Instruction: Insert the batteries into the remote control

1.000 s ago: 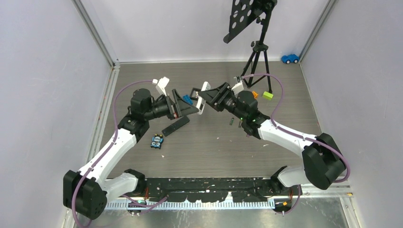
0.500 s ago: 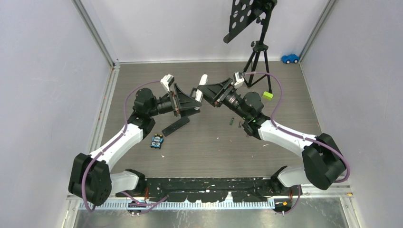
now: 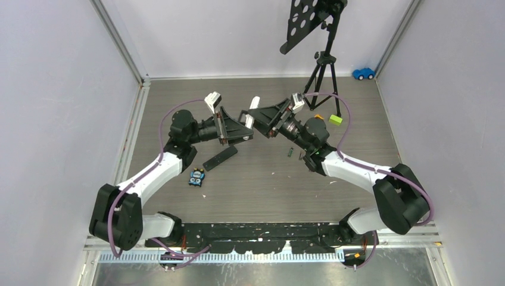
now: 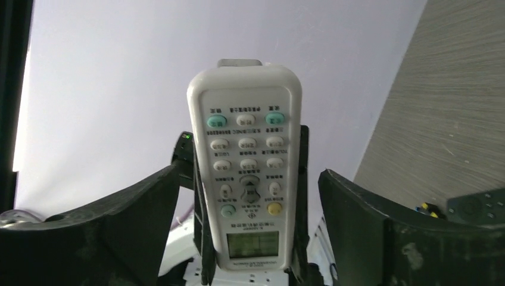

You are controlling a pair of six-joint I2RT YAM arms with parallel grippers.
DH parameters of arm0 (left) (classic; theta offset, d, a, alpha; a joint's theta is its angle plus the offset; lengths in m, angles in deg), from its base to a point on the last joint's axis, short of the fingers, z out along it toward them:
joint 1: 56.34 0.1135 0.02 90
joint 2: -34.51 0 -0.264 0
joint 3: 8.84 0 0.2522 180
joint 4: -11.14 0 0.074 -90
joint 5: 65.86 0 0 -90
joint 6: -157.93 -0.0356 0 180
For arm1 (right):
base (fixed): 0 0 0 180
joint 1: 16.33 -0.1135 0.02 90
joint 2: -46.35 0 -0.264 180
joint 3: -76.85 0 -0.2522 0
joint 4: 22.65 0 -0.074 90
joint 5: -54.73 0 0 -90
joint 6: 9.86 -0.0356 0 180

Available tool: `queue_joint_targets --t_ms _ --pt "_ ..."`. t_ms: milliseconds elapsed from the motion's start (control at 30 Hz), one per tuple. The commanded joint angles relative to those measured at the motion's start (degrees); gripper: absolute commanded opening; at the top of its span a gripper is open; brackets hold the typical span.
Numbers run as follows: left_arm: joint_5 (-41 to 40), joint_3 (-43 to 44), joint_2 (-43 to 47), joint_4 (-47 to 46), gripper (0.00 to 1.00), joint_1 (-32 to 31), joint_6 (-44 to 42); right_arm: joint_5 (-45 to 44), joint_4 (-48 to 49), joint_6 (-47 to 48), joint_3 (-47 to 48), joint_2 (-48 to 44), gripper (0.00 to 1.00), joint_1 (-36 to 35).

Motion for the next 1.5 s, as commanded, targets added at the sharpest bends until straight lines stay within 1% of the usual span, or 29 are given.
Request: queue_joint_targets --t_ms 0,67,133,200,333,367,433,533,600,767,933,1067,1100,1167,1267,1300,1333,1367,1400,1433,1467 --pt "1.7 5.1 1.8 11.6 0.0 0.2 -18.4 1.6 -5.6 3.0 -1.0 -5.6 0.94 3.0" --pt "-4.4 8.2 4.3 26.8 0.0 -0.8 -30.9 2.5 -13.1 4.3 -0.4 -8.4 0.95 4.6" --pt "-13.8 12.2 5.8 43.5 0.0 -3.8 -42.9 1.8 -23.4 7.1 1.2 -11.2 0.95 5.0" --pt "-20.8 14.8 6.3 49.7 0.0 -7.6 -51.4 0.7 -35.3 11.7 4.8 -13.3 0.95 5.0" --pt "-29.9 17.0 6.6 54.7 0.0 -12.3 -60.8 -2.6 -55.5 18.3 13.3 -13.2 0.94 5.0" --pt "-31.9 17.2 6.7 55.5 0.0 -13.4 -63.0 -2.9 -58.0 18.8 14.1 -12.9 0.94 5.0" --pt "-36.3 16.9 7.5 56.1 0.0 -15.4 -66.4 -3.1 -58.9 19.0 14.3 -12.7 0.94 5.0" --pt "-39.3 16.0 8.6 56.1 0.0 -17.6 -70.6 -2.8 -58.4 18.3 13.9 -12.6 0.93 4.9" --pt "-40.4 15.6 9.2 56.0 0.0 -18.3 -72.0 -1.4 -58.3 17.9 14.1 -12.0 0.9 4.9" --pt "-39.2 13.7 10.2 54.6 0.0 -18.9 -74.1 3.1 -57.4 17.0 13.8 -10.7 0.76 4.9" --pt "-37.8 12.4 11.3 53.6 0.0 -20.2 -76.0 7.2 -52.1 13.9 12.1 -10.4 0.64 4.9" --pt "-37.2 12.5 11.5 53.3 0.0 -20.3 -75.7 11.0 -48.1 11.8 11.1 -10.0 0.55 4.9" --pt "-36.7 12.6 11.6 53.2 0.0 -20.3 -75.4 12.0 -47.0 11.3 10.7 -10.0 0.51 4.9" --pt "-35.8 12.9 11.9 52.9 0.0 -20.3 -74.3 13.5 -45.2 10.3 10.0 -10.1 0.38 4.9" --pt "-36.2 14.1 12.3 54.1 0.0 -20.3 -72.6 14.7 -40.1 7.9 8.1 -10.9 0.26 4.8" --pt "-36.7 14.5 12.5 54.6 0.02 -20.3 -71.8 14.4 -38.4 7.3 7.3 -11.5 0.24 4.9" --pt "-37.2 14.9 12.7 55.0 0.09 -20.3 -71.0 13.7 -37.3 7.1 6.5 -12.1 0.23 4.9" --pt "-37.6 15.1 13.0 55.1 0.25 -20.3 -69.9 12.6 -36.3 6.8 5.8 -12.7 0.21 4.9" --pt "-38.6 15.3 13.5 55.2 0.49 -20.3 -68.8 11.2 -34.7 6.2 4.8 -13.5 0.19 4.9" --pt "-40.3 15.3 14.0 55.0 0.69 -20.3 -67.0 9.7 -32.2 5.3 3.6 -14.2 0.18 4.9" --pt "-42.0 15.3 14.6 55.0 0.82 -20.2 -64.0 7.8 -29.1 4.2 2.1 -15.1 0.18 4.9"
